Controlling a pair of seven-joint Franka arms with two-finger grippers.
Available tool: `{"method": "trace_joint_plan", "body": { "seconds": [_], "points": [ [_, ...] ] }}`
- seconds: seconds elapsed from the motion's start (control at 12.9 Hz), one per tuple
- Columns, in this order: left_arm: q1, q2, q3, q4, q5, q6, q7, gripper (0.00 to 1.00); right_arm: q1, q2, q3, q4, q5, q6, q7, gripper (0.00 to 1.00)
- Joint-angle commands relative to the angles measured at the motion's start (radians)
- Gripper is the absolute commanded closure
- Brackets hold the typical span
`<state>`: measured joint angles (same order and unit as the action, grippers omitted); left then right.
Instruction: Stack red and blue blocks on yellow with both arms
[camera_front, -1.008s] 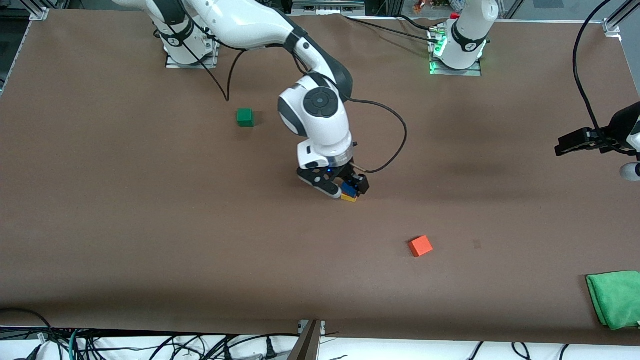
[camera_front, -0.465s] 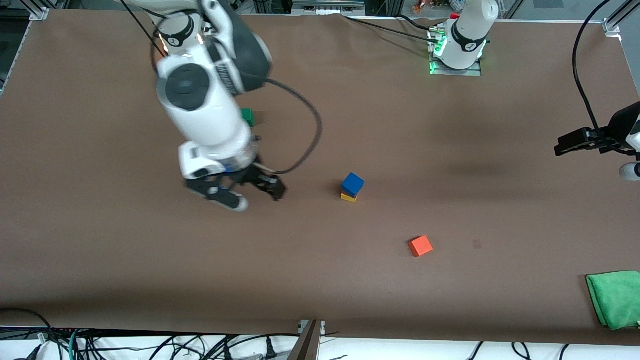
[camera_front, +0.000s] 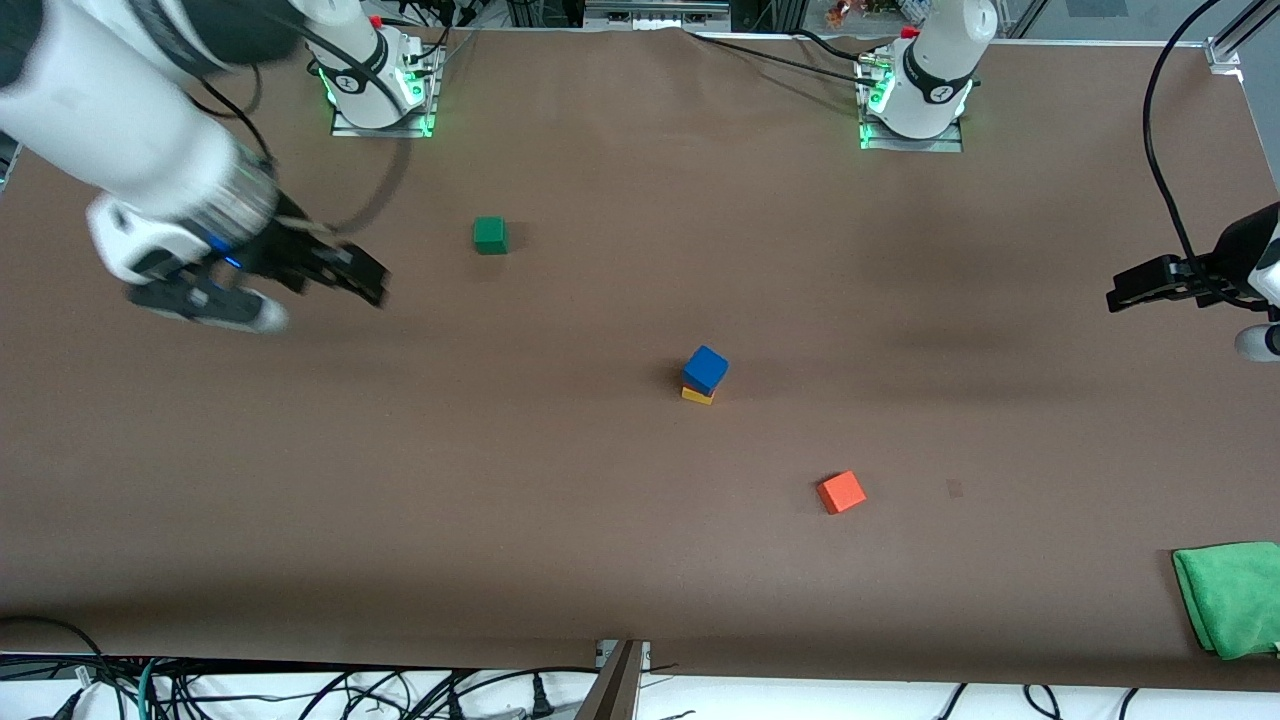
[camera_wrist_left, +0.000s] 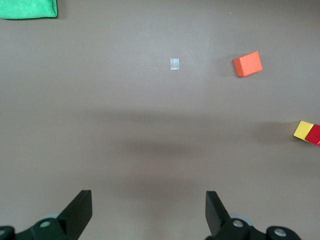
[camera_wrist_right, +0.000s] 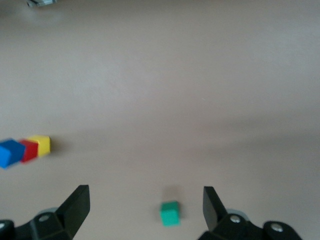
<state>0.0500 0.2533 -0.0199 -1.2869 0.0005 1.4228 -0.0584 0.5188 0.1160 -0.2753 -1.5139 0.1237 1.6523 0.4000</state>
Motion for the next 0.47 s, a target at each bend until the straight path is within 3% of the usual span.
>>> {"method": "trace_joint_plan", "body": {
  "seconds": [0.0,0.08,0.23,0.39],
  "points": [
    [0.001,-0.013,0.000,-0.011,0.013,0.008,0.012,0.00,-0.055,-0.177,0.022,-0.209,-0.079,0.018,-0.163,0.00],
    [-0.001,-0.013,0.000,-0.011,0.018,0.007,0.012,0.00,-0.083,-0.182,0.033,-0.209,-0.088,0.000,-0.205,0.00],
    [-0.004,-0.013,0.000,-0.011,0.019,0.007,0.011,0.00,-0.193,-0.180,0.134,-0.203,-0.091,-0.003,-0.219,0.00],
    [-0.004,-0.013,-0.002,-0.011,0.019,0.007,0.011,0.00,-0.206,-0.177,0.160,-0.184,-0.108,-0.006,-0.220,0.00]
  ]
}}
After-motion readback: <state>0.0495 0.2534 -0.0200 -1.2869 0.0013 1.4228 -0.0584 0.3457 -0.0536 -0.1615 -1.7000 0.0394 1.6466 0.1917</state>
